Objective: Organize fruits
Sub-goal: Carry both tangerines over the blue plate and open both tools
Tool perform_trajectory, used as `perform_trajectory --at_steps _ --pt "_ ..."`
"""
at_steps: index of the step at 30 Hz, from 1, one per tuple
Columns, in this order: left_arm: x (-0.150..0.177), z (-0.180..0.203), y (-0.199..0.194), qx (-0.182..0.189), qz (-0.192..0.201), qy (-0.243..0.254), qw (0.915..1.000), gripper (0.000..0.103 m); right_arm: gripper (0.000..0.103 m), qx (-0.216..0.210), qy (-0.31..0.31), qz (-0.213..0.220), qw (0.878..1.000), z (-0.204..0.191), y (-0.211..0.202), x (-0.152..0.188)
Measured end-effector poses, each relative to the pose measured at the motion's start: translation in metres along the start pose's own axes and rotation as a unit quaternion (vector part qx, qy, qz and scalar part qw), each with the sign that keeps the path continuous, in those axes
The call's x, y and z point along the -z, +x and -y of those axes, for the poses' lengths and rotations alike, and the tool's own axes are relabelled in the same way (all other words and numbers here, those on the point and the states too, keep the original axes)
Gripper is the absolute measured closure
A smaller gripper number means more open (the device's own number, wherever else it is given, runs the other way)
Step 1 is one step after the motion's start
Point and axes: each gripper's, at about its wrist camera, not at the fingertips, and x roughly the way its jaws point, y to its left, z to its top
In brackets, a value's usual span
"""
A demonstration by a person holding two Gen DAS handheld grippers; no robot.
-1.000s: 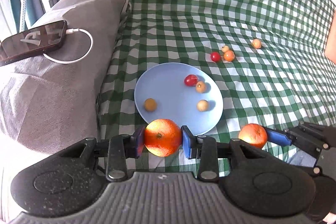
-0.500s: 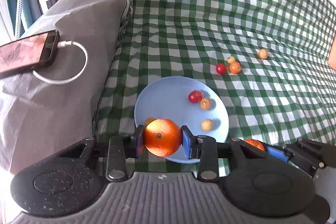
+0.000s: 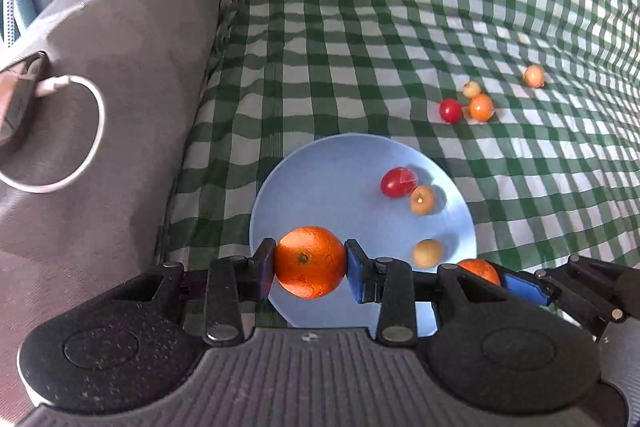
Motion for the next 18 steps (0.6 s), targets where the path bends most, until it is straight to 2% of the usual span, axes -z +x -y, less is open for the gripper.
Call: perform_trajectory --at_steps 15,17,18 --pt "-0.014 0.008 0.039 -0.014 -0.022 0.024 0.9994 0.062 0.065 -0.001 -0.007 -0.022 1.000 0.010 0.040 -0.006" --pt "-0.015 0.008 0.039 -0.012 -0.018 0.025 0.9995 0.049 0.065 -0.006 -0.011 -0.026 1.000 0.010 0.044 -0.009" --pt "-0.016 0.008 0.038 -0.011 -0.014 0.025 0.9995 0.029 0.064 -0.009 -0.014 -0.033 0.999 0.009 0.046 -0.010"
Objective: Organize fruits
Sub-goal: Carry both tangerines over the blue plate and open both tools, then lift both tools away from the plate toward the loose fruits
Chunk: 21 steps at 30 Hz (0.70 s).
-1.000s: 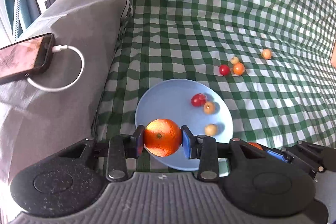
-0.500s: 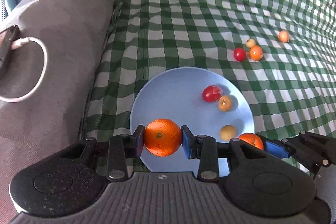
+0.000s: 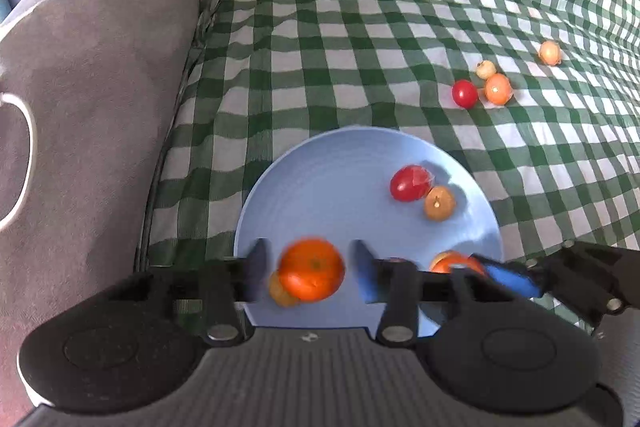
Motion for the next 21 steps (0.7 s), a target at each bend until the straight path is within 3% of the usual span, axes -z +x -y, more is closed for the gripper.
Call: perform_trajectory --at_steps 1,2,6,8,14,21 --pt "-0.001 0.000 -0.003 -0.004 0.007 -0.002 1.0000 0.008 0.063 -0.002 -0.004 -0.006 1.000 -0.001 0.002 -0.001" --pt "-0.001 0.000 -0.006 -0.012 0.013 -0.004 0.9998 0.002 0.055 -0.003 -0.009 -0.011 1.000 -0.002 0.003 -0.002" --pt "0.000 0.001 -0.018 -0.016 0.009 0.004 0.9998 0.000 0.019 0.006 -0.010 -0.008 1.000 -0.004 -0.009 -0.002" --pt "0.005 0.001 -0.024 -0.018 -0.005 0.004 0.9998 0.000 0.013 0.005 -0.002 -0.009 1.000 -0.004 -0.020 0.002" --pt "0.032 -0.001 -0.051 -0.028 -0.030 -0.015 0.9991 0.000 0.005 0.018 0.020 -0.004 1.000 -0.006 -0.065 0.019" --pt "0.065 -0.006 -0.091 -0.031 -0.020 -0.043 0.9984 0.000 0.003 0.042 0.031 0.017 0.998 -0.017 -0.115 0.037"
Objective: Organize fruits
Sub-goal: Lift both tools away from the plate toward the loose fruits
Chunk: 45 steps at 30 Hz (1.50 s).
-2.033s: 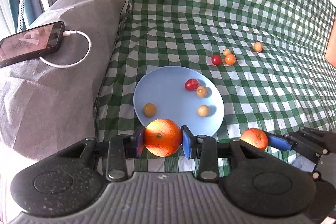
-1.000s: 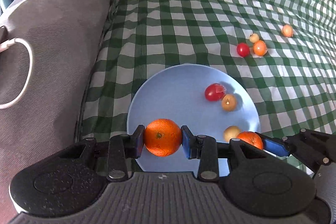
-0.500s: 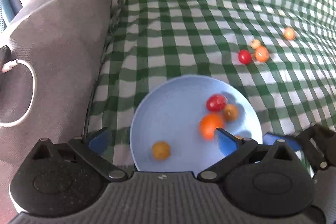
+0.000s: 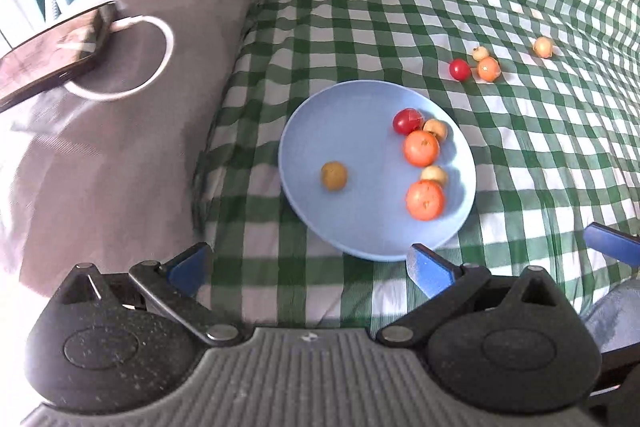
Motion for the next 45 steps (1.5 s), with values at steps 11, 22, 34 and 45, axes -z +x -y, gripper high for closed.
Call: perform_trajectory --at_steps 11,22,34,45 --pt "0.032 0.005 -0.054 -0.005 0.050 0.009 0.9987 0.000 0.001 0.022 0.012 0.052 0.998 -0.014 -0.055 0.018" --pt "0.039 0.010 -0.074 -0.011 0.070 0.013 0.9974 0.000 0.001 0.028 0.017 0.076 0.997 -0.015 -0.076 0.027" --pt "0.035 0.015 -0.069 -0.017 0.064 0.025 0.9975 0.000 0.001 0.024 0.026 0.070 0.997 -0.007 -0.075 0.028" --pt "0.022 0.023 -0.059 -0.014 0.055 0.035 0.9978 0.000 0.001 0.021 0.040 0.063 0.997 0.001 -0.062 0.023"
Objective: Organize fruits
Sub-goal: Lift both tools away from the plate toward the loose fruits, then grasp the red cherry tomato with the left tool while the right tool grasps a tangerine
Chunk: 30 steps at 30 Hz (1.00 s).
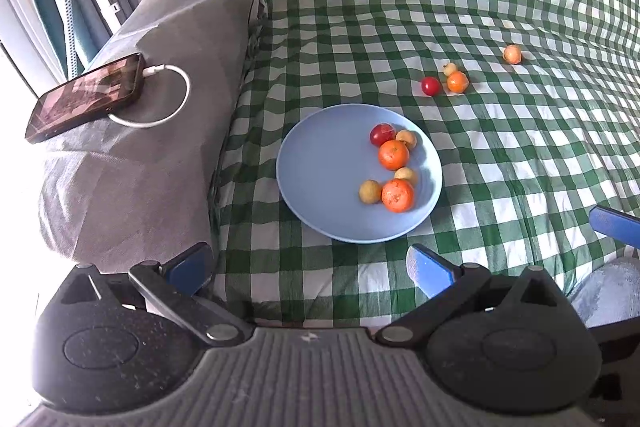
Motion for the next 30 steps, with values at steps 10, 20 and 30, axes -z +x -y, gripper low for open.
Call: perform_trajectory --at_steps 10,20,30 --pt "-0.063 0.035 0.034 0.013 0.007 0.020 0.9997 0.000 0.001 0.056 0.047 0.008 0.997 0.065 0.032 -0.011" --pt "-0.160 0.083 0.129 0.008 -0.010 0.044 0.9989 0.000 0.001 0.113 0.036 0.045 0.992 0.145 0.143 -0.050" --pt "-0.200 0.086 0.205 -0.012 -0.043 0.045 0.9980 0.000 0.003 0.089 0.028 0.009 0.996 0.171 0.295 -0.077"
